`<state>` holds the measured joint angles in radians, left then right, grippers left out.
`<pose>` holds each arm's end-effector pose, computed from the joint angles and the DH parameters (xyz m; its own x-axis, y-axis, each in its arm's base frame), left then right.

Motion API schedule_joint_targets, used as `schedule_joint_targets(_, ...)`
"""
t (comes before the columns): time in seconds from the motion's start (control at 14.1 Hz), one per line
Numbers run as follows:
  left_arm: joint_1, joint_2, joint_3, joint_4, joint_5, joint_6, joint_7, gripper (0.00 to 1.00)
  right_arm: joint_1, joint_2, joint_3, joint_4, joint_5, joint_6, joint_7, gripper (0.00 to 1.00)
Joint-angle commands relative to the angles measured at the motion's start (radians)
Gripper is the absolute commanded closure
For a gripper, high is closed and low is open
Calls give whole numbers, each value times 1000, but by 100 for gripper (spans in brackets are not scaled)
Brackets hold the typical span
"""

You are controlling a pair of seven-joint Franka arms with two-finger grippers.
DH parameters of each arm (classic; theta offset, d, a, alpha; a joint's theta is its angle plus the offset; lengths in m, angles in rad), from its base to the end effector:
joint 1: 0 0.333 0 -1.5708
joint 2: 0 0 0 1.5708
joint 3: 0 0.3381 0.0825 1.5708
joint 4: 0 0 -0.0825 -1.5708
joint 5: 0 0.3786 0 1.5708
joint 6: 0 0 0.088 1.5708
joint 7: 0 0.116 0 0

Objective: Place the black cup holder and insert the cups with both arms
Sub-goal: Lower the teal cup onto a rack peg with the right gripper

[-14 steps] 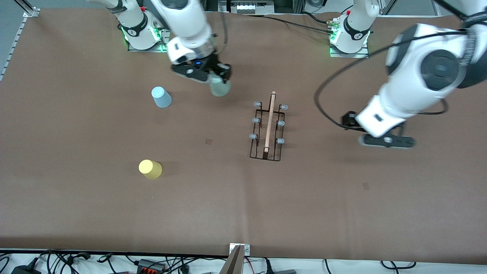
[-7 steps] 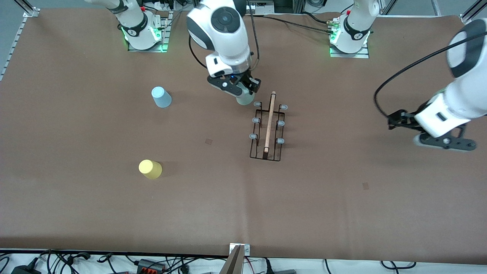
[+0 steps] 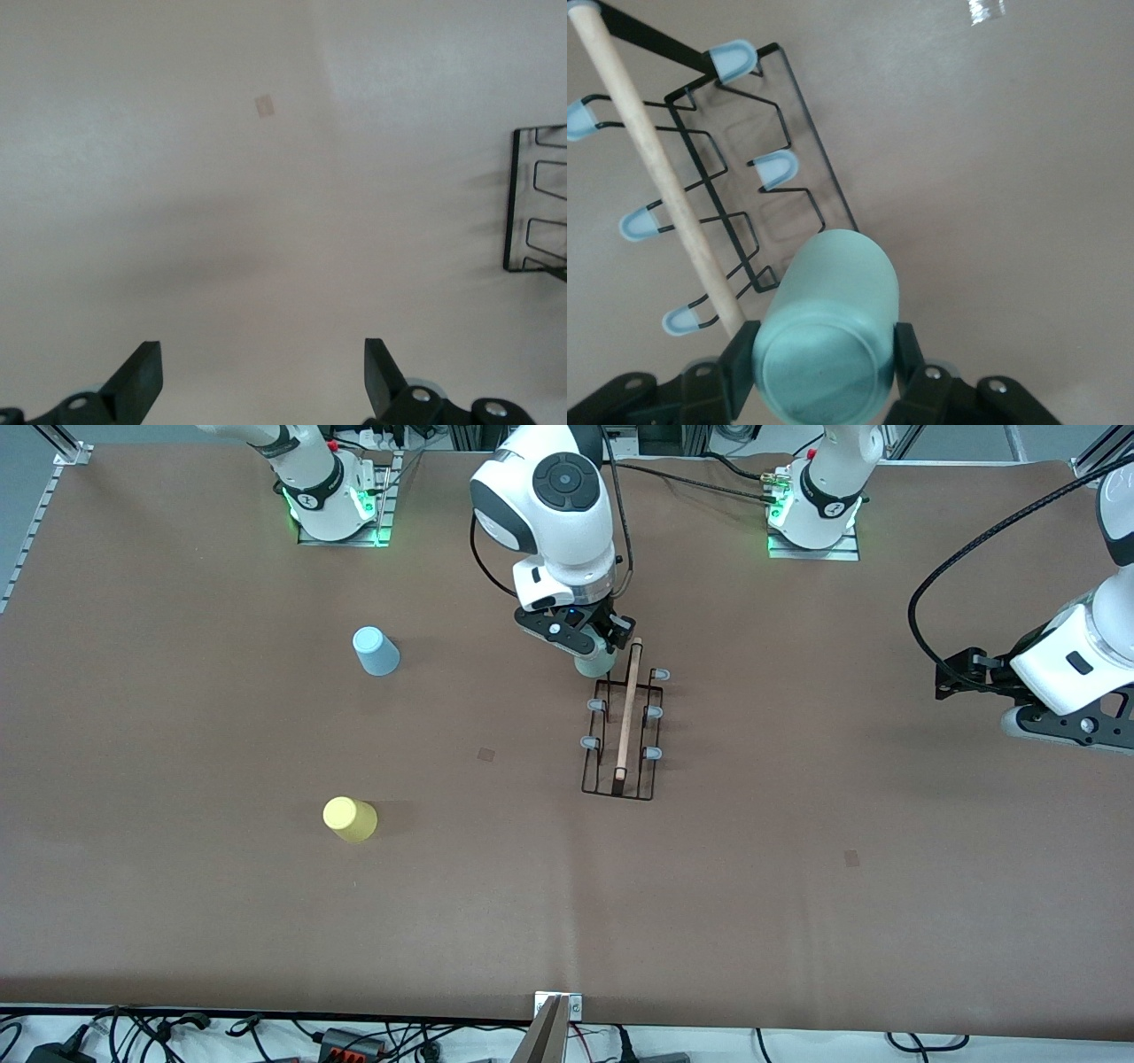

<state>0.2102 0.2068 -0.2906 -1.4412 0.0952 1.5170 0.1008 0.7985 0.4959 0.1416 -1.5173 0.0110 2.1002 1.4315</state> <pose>0.6043 -0.0191 0.5781 0.9764 -0.1758 -0.1251 -0.1801 -0.9834 -0.0236 0.4304 0.5627 0.3985 0.8694 -0.4900 -0.0638 -0.4941 -0.8636 -0.1003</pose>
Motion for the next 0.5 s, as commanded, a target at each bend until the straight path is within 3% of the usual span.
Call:
schedule_joint_targets(0.0, 9, -1, 2, 12, -25, -37, 40, 0, 27, 38, -13, 34, -32, 17, 43, 95)
schedule_joint_targets(0.07, 11, -7, 5, 1, -28, -38, 45, 0, 27, 39, -13, 34, -45, 23, 43, 92)
schedule_joint_targets(0.14, 3, -23, 33, -7, -29, -34, 46, 0, 27, 49, -13, 34, -46, 24, 43, 74)
schedule_joint_targets(0.21, -15, -50, 69, -34, -41, -32, 45, 0, 27, 50, -13, 34, -46, 24, 43, 53)
schedule_joint_targets(0.28, -53, -87, 112, -83, -89, -32, 45, 0, 27, 55, -13, 34, -48, 24, 40, 22)
schedule_joint_targets(0.35, -72, -116, 154, -108, -135, -26, 46, 0, 24, 55, -13, 34, -48, 24, 38, 0)
schedule_joint_targets(0.42, -89, -138, 166, -132, -141, -11, 45, 0, 19, 52, -14, 34, -48, 23, 27, 0)
